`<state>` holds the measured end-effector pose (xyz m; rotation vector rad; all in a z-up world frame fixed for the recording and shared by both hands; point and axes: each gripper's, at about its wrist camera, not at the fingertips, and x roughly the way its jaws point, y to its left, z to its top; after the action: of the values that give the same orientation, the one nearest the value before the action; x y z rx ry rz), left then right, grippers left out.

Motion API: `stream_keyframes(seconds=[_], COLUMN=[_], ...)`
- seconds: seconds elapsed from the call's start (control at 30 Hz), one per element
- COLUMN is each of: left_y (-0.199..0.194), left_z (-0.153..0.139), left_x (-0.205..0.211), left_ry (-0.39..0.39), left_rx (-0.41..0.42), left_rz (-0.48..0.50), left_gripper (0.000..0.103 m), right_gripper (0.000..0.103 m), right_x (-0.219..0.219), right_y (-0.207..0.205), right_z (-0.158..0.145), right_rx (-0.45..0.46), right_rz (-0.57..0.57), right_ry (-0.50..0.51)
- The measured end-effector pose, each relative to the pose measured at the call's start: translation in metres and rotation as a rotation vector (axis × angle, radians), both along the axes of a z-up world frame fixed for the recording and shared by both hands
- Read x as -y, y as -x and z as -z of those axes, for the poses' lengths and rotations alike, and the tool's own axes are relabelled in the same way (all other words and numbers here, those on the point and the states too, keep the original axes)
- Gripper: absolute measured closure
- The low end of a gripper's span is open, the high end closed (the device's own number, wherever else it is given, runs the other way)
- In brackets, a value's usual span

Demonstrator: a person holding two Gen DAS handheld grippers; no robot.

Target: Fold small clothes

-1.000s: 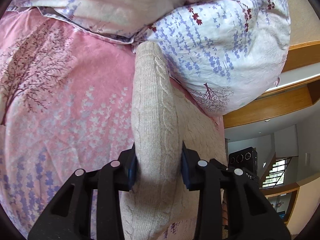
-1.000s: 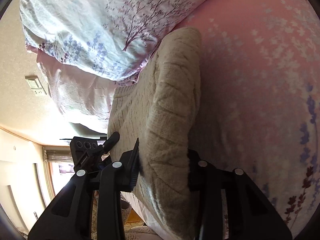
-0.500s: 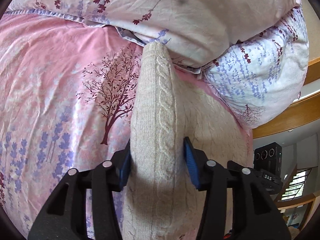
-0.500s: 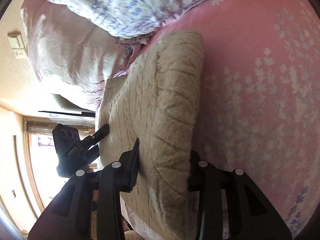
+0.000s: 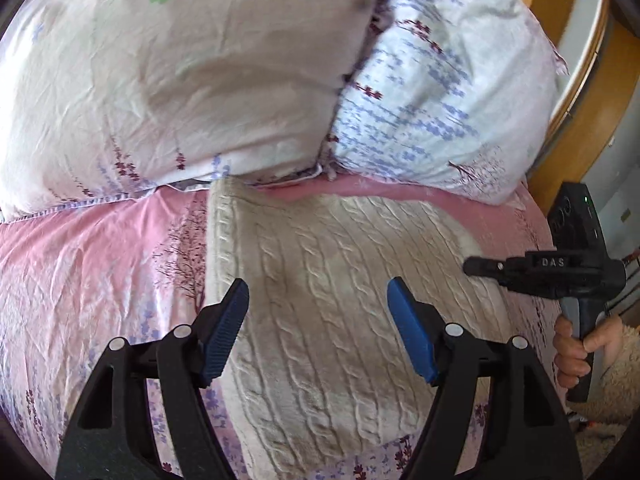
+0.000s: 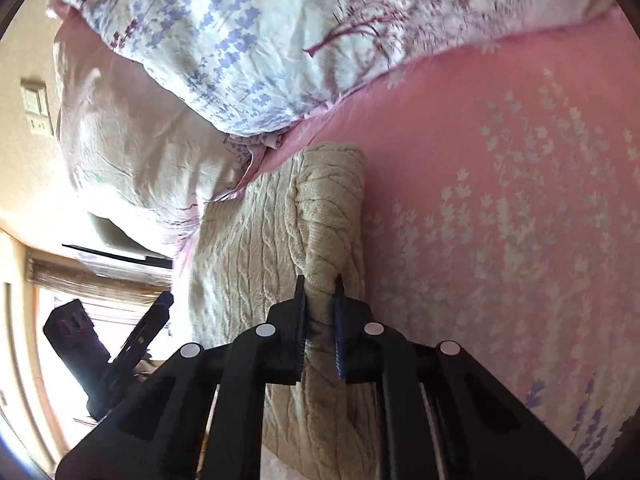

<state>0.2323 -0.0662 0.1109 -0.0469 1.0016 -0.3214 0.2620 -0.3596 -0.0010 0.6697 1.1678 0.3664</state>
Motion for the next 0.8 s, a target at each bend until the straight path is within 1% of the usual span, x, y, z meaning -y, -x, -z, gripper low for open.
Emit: stream_keyframes(seconds=[0.07,0.13,0.2,0.23,0.27,0.33,0.37,0.4,0.43,0.47,0.53,0.6,0.7,0.8], left_y=[0.004,0.007,0.011,0.013,0.016,0.019,0.021,0.024,0.027,0.031,0.044,0.059,0.072,0.079], left_z=[0.006,0.015,0.024,0.028,0.03,0.037,0.041,0.042,0.041,0.037,0.027,0.022,0.026,0.032], left_x=[0.01,0.013,0.011,0.011,0.011,0.019,0.024,0.028,0.03,0.03,0.024,0.018,0.009,-0.003], left_ry=[-0.002,-0.006,0.0,-0.001,-0.013,-0.076,-0.11,-0.14,-0.157,-0.156,-0.116,-0.112,-0.155,-0.169], left_rx=[-0.016,-0.045,-0.066,-0.068,-0.063,-0.043,-0.023,-0.002,0.011,0.021,0.055,0.089,0.095,0.066], left_rz=[0.028,0.036,0.034,0.033,0.032,0.044,0.059,0.067,0.065,0.061,0.058,0.049,0.013,-0.048], left_gripper=[0.031,0.031,0.031,0.031,0.031,0.03,0.028,0.027,0.027,0.028,0.028,0.028,0.028,0.028], right_gripper=[0.093,0.093,0.093,0.093,0.092,0.086,0.078,0.073,0.073,0.073,0.073,0.073,0.073,0.073], right_x=[-0.007,-0.009,-0.011,-0.01,-0.012,-0.019,-0.02,-0.024,-0.026,-0.028,-0.033,-0.045,-0.064,-0.074], right_y=[-0.005,-0.003,-0.001,0.003,0.002,0.0,0.003,0.006,0.013,0.022,0.048,0.071,0.095,0.103], right_z=[-0.002,0.004,0.023,0.026,0.026,0.02,0.014,0.007,-0.003,-0.014,-0.032,-0.039,-0.034,-0.024], right_rx=[0.006,-0.018,-0.057,-0.066,-0.067,-0.06,-0.043,-0.012,0.032,0.091,0.198,0.265,0.307,0.29], right_rz=[0.009,0.018,0.039,0.044,0.04,0.017,0.009,0.008,0.005,-0.009,-0.049,-0.104,-0.175,-0.19], right_ry=[0.054,0.101,0.106,0.1,0.11,0.174,0.208,0.236,0.255,0.269,0.305,0.357,0.438,0.451])
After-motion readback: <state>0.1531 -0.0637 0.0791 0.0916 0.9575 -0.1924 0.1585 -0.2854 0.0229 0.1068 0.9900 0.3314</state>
